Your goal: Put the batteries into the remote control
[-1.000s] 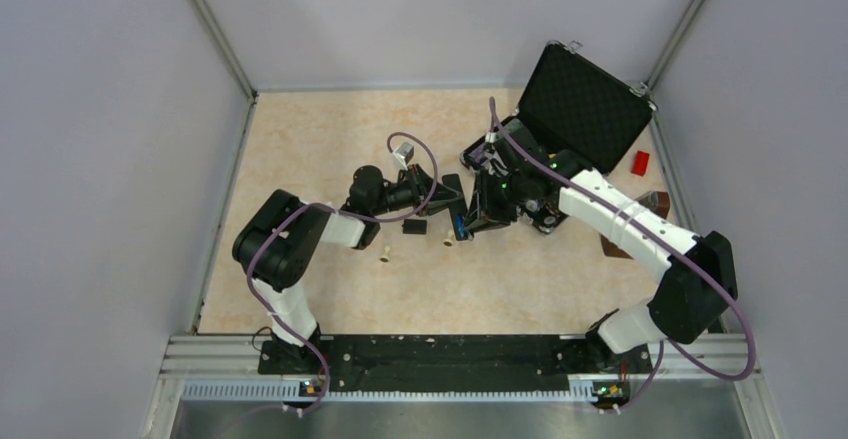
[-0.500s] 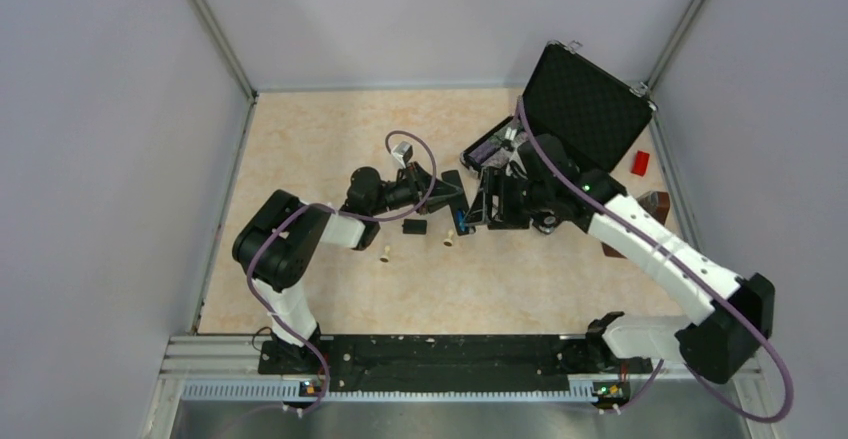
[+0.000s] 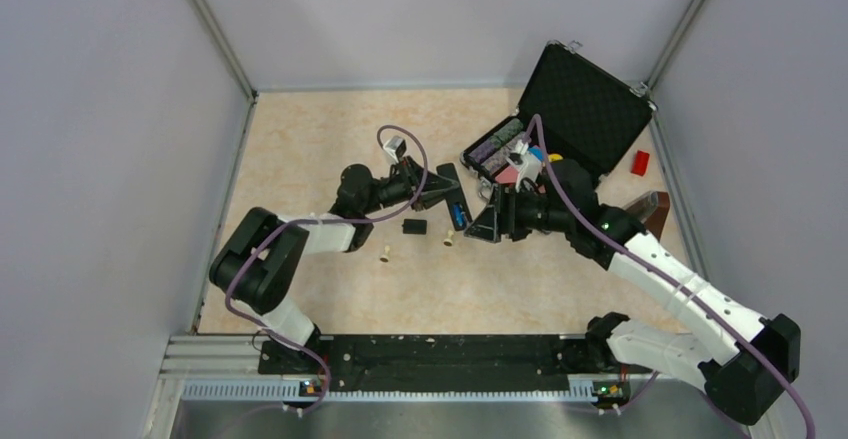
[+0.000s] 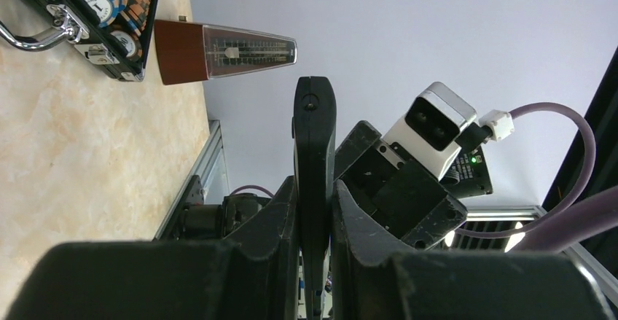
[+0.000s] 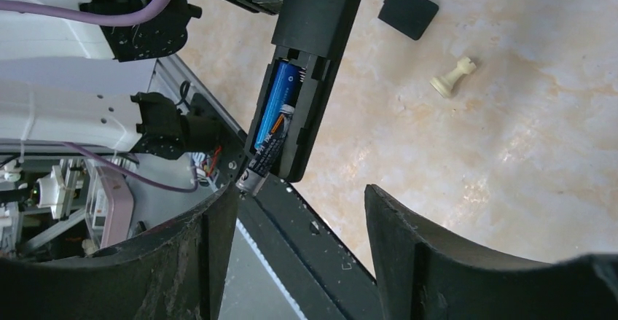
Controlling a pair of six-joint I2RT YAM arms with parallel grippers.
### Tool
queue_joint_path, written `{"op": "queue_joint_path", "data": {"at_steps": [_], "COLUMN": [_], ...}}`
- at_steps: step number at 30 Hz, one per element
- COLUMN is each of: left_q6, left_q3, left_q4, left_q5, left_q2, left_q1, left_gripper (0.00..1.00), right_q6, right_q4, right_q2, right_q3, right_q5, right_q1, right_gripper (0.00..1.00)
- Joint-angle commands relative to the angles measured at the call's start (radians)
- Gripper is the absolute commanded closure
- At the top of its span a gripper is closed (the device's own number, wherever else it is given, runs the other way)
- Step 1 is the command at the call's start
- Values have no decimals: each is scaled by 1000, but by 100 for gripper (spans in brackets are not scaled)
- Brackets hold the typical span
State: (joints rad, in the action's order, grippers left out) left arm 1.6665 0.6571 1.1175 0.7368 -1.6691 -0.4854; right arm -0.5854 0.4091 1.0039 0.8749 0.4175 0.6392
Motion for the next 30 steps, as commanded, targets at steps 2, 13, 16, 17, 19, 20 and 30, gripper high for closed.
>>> {"op": "queue_joint_path", "data": {"at_steps": [2, 13, 16, 17, 19, 20, 30], "left_q6": [-44, -4, 7, 12, 25, 32, 161], "left_q3": [22, 16, 17, 15, 13, 11, -6], "left_q4": [-107, -86, -78, -76, -73, -68, 59], "left_q5": [-14, -11, -10, -11, -13, -14, 5], "left_q2": [92, 97, 93, 91, 89, 88, 86], "left_q1": [-6, -12, -12, -13, -13, -12, -15], "left_gripper": [100, 100, 100, 100, 100, 100, 100], "right_q6": [9, -22, -22, -23, -24, -23, -16], "right_q4": [-180, -220, -234, -240, -251, -259, -383], "right_q2": [-8, -22, -30, -31, -34, -36, -103], "right_q3": [-17, -40, -52, -56, -64, -68, -134], "right_q5": [64, 33, 37, 38, 38, 38, 132], "right_q1": [1, -1, -1, -1, -1, -1, -3], "right_gripper": [38, 39, 38, 38, 38, 38, 28]}}
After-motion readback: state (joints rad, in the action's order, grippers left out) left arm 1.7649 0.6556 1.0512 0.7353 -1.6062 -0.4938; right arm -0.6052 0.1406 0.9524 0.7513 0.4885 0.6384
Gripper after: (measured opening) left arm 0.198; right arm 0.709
